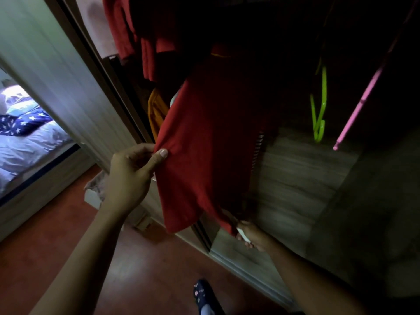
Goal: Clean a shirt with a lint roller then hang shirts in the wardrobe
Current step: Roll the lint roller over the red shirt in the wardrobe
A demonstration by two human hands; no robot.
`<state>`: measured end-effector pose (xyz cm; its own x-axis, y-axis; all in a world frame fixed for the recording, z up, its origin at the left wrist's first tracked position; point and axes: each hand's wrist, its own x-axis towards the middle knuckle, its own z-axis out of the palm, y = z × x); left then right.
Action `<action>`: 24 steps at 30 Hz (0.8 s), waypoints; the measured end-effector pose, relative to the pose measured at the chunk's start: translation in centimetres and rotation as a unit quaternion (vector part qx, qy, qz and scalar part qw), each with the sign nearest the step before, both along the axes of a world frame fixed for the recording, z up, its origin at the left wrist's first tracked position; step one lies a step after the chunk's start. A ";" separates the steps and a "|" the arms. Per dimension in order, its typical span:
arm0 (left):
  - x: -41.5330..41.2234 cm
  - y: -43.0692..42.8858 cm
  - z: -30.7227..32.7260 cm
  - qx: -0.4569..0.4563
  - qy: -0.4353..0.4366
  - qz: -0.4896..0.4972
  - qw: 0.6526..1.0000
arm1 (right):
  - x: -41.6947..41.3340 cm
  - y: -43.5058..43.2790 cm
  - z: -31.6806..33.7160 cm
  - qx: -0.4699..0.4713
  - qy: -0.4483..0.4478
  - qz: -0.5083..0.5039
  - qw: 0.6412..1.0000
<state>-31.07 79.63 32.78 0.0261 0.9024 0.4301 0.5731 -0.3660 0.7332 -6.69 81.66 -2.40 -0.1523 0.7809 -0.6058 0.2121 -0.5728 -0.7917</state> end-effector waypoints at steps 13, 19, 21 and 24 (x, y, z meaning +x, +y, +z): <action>0.7 -0.2 -0.3 -0.013 -0.023 -0.039 0.999 | -0.6 0.9 12.4 0.325 -0.037 -0.027 0.945; 1.5 -0.3 -0.7 -0.028 -0.048 -0.056 0.997 | 0.2 2.2 24.6 0.451 0.082 -0.163 0.874; 1.6 -0.1 -0.8 -0.037 -0.059 -0.062 0.996 | 0.4 2.2 27.3 0.478 0.101 -0.184 0.853; 2.0 -0.3 -1.1 -0.041 -0.066 -0.076 0.994 | 0.3 2.4 27.9 0.499 0.087 -0.179 0.844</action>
<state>-29.05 79.33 31.68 0.1135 0.9242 0.3646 0.4120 -0.3777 0.8292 -6.41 84.02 25.45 0.1816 0.9039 0.3874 -0.0028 0.3944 -0.9189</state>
